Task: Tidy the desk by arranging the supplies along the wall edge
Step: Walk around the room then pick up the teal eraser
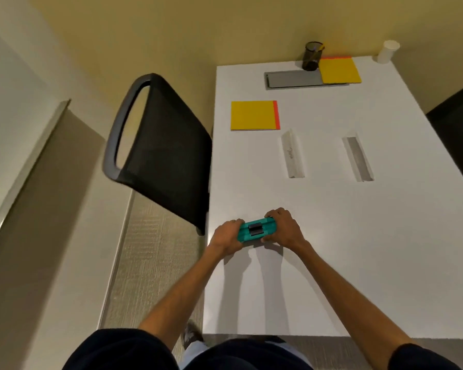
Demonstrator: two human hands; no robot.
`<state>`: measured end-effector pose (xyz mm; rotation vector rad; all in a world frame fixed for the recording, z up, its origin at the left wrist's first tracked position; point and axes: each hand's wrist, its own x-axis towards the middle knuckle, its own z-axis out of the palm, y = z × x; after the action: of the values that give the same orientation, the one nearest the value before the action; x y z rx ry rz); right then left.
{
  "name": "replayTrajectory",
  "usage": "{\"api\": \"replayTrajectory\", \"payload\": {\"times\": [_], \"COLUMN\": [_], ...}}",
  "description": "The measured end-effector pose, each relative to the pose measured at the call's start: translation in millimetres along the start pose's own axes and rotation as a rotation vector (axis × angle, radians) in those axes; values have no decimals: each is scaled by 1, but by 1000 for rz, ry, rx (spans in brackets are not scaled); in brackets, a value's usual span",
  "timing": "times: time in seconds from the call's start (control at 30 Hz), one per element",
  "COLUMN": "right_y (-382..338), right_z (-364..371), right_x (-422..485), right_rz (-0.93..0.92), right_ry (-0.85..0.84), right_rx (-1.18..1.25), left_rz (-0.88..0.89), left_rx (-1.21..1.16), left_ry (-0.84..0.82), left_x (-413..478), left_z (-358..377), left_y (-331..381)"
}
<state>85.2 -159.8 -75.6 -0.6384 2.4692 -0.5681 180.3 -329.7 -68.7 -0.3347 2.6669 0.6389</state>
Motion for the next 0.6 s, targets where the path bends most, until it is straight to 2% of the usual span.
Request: {"api": "replayTrajectory", "payload": {"times": [0.33, 0.6], "right_y": [-142, -269], "right_z": [92, 174], "right_x": [-15, -20], "right_rz": [-142, -314], "right_ry": [-101, -116], "right_rx": [-59, -91], "left_rz": [-86, -176], "left_rx": [-126, -147], "left_ry": [45, 92], "left_x": [-114, -198], "left_z": [-25, -58], "left_y": [-149, -280]}}
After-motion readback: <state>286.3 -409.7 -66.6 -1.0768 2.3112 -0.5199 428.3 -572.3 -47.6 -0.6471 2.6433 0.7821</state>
